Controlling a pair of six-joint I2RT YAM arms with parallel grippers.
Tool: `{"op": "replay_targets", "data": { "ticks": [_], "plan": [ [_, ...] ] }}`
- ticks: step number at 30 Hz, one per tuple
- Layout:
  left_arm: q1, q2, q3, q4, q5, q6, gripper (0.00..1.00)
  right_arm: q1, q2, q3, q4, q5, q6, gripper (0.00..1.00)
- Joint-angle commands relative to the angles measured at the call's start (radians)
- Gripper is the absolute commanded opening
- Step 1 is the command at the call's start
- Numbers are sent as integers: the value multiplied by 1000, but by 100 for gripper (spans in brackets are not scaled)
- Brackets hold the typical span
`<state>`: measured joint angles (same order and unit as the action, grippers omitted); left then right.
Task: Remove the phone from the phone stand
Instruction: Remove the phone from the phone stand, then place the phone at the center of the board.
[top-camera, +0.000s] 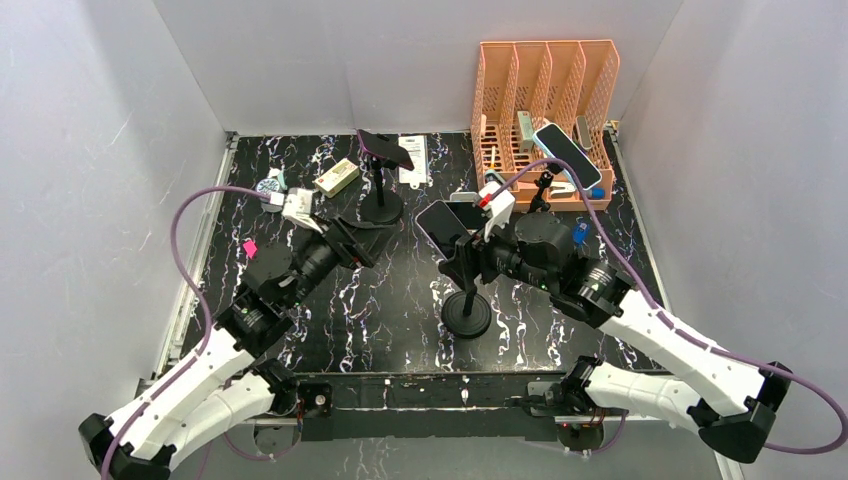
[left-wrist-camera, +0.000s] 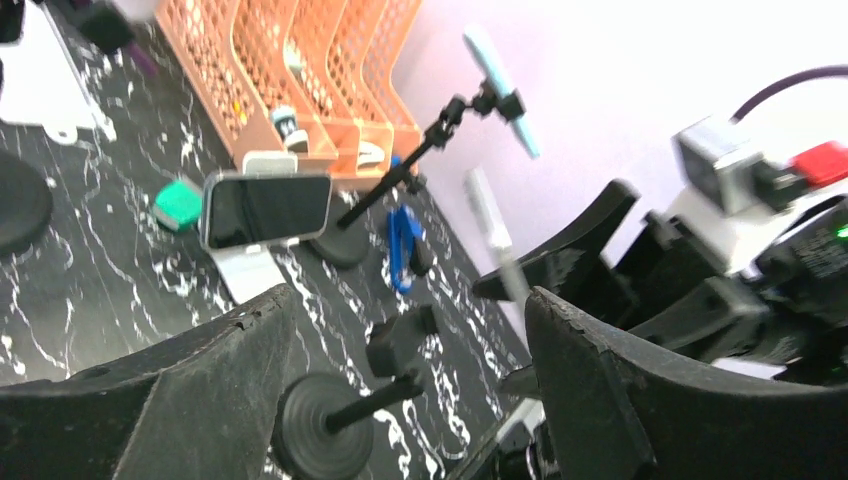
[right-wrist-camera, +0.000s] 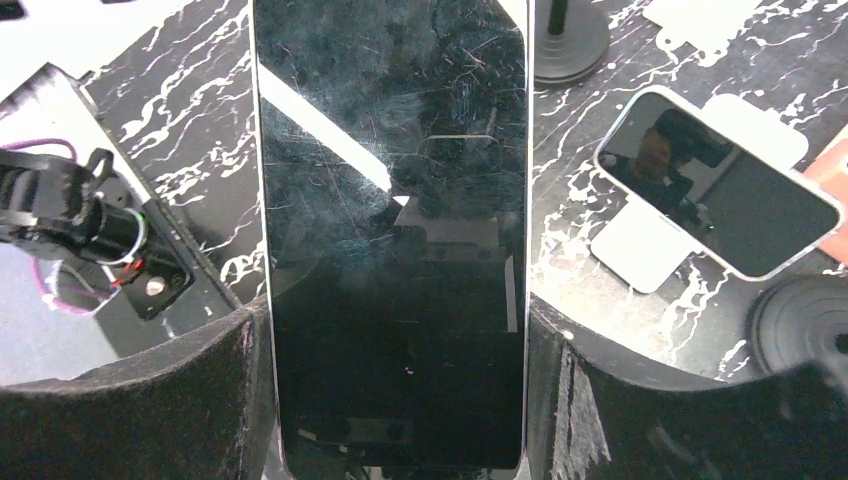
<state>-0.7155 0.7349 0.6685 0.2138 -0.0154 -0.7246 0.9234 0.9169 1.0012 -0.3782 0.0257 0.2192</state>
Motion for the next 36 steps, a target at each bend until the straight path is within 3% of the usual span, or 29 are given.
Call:
{"op": "replay_targets", "data": {
  "ticks": [1,7,14,23,36],
  "plan": [
    [4,-13,83,-19,-61,63,80,1,21,62,178,64,-70,1],
    [4,70,123,93,78,-6,79,3,91,79,275,39,-74,1],
    [5,154,158,92,111,-73,76,11,144,103,355,64,-66,1],
    [5,220,175,112,41,-147,56,60,217,141,370,202,-101,1],
    [5,276,190,118,29,-200,39,114,245,162,370,303,-134,1]
  ]
}}
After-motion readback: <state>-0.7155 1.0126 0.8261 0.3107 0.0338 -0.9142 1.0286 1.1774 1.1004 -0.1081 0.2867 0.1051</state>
